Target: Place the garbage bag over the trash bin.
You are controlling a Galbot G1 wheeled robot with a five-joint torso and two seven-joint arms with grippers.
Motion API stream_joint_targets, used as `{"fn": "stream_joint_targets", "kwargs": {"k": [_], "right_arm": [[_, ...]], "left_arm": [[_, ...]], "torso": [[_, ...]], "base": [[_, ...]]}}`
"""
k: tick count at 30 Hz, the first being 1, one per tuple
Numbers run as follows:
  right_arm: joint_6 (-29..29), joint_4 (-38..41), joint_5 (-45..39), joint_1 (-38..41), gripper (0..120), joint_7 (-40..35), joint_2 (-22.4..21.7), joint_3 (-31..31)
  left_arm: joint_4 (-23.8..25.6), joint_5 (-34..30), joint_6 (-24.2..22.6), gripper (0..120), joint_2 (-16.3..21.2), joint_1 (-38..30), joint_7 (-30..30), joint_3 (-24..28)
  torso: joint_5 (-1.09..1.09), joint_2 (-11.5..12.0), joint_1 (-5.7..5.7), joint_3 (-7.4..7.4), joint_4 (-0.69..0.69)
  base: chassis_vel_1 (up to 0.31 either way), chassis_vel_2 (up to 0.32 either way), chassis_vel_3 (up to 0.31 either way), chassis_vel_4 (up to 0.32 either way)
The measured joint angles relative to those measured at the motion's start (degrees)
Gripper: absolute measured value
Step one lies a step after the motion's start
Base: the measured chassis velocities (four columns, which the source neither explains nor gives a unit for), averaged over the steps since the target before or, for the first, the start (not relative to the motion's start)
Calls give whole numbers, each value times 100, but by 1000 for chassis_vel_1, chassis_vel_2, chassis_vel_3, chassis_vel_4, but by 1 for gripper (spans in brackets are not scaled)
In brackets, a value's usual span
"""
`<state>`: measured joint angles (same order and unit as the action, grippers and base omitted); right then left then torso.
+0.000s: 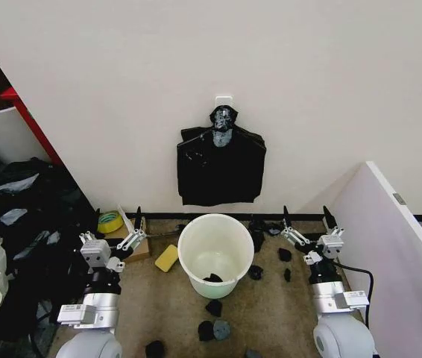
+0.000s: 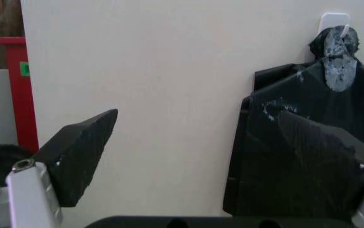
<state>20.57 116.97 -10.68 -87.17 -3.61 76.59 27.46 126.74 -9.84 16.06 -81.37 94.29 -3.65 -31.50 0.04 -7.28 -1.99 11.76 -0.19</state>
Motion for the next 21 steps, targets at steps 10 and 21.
{"fn": "stream_joint_targets", "kwargs": {"k": [10, 21], "right_arm": [[-24, -24, 4, 91, 100, 18, -32, -67], [-410, -401, -1236, 843, 100, -2, -269, -746]], "left_arm": [[44, -125, 125, 100, 17, 44, 101, -17], [92, -22, 174, 100, 43, 170, 58, -163]], "torso": [[0, 0, 0, 0, 0], [-1, 0, 0, 0, -1]], "base": [[0, 0, 0, 0], [0, 0, 0, 0]]}}
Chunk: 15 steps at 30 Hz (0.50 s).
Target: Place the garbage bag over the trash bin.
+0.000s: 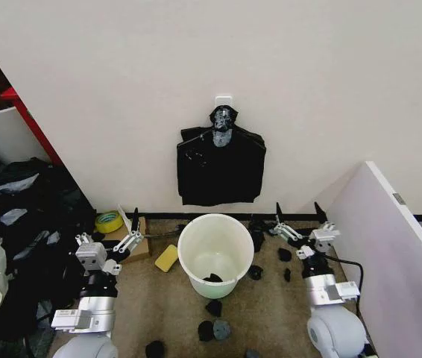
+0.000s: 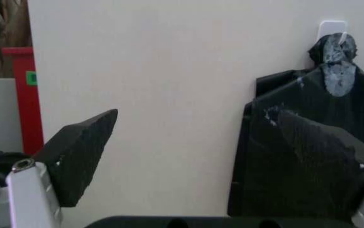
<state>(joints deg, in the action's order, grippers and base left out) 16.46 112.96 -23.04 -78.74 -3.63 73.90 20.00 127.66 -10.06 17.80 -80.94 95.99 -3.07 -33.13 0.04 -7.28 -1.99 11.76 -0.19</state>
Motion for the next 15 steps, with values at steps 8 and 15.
{"fn": "stream_joint_targets", "kwargs": {"k": [8, 15], "right_arm": [[-485, -753, -1579, 1365, 100, -38, 148, -643], [-416, -1360, -2791, 2115, 100, 439, 449, -862]], "left_arm": [[41, 108, 10, 100, -23, 105, -100, -55], [55, 168, 10, 100, -110, 158, -130, -48]], "torso": [[0, 0, 0, 1, 1], [0, 1, -1, 1, 1]], "base": [[0, 0, 0, 0], [0, 0, 0, 0]]}}
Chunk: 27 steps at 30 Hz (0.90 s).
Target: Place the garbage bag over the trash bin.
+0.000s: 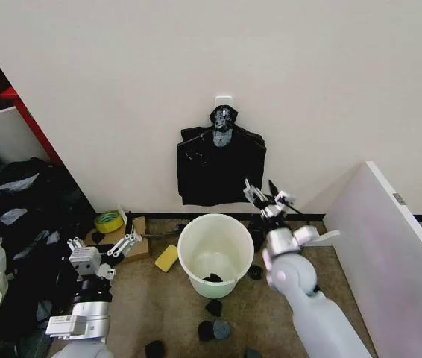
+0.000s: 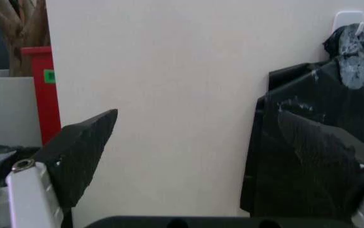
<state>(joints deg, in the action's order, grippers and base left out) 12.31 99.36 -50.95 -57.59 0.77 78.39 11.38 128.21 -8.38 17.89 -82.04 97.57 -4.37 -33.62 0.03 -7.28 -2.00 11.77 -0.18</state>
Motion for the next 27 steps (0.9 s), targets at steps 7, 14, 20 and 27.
{"fn": "stream_joint_targets", "kwargs": {"k": [7, 14, 20, 27], "right_arm": [[296, -821, -135, 602, 100, 683, 490, -139], [495, -1329, 521, 1015, 93, 1040, 979, -155], [563, -1477, 952, 1184, 73, 1079, 1079, -159], [602, -1663, 1179, 1374, 70, 1047, 1155, -149]], "left_arm": [[8, 41, 1, 100, -49, 64, -30, 6], [-14, 33, 3, 100, -18, 71, -70, -2], [-65, 12, 3, 100, 5, 47, -84, -3], [-140, 5, 9, 100, 23, 6, -97, 2]], "torso": [[0, 0, 0, 0, 0], [0, 0, 0, -1, 0], [0, 0, 1, -1, -1], [0, -2, 1, -1, -1]], "base": [[0, 0, 0, 0], [0, 0, 0, 0], [0, 0, 0, 0], [0, 0, 0, 0]]}}
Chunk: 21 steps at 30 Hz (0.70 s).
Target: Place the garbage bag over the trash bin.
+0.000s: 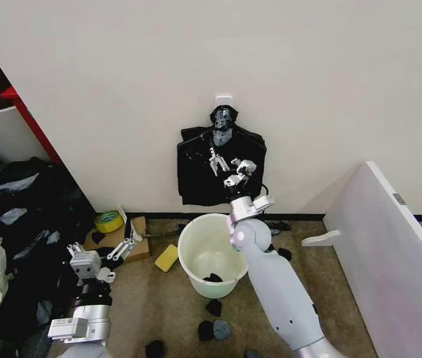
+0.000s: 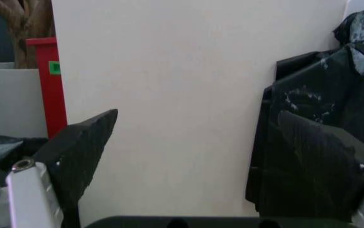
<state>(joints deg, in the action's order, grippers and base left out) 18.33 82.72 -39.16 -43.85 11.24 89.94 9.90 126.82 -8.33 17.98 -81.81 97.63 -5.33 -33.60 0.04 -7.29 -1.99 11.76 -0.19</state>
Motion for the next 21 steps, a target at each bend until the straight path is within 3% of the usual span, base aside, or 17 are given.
{"fn": "stream_joint_targets", "kwargs": {"k": [6, 21], "right_arm": [[28, -78, 61, 68, 64, -11, 33, 23], [70, 43, 127, -11, 12, -7, 8, 149]], "left_arm": [[-57, -9, 11, 100, 30, -34, -19, -14], [-193, -36, 41, 100, 82, -129, -66, 6]], "torso": [[0, 0, 0, 0, 0], [0, 0, 0, 0, 0]], "base": [[0, 0, 0, 0], [0, 0, 0, 0]]}}
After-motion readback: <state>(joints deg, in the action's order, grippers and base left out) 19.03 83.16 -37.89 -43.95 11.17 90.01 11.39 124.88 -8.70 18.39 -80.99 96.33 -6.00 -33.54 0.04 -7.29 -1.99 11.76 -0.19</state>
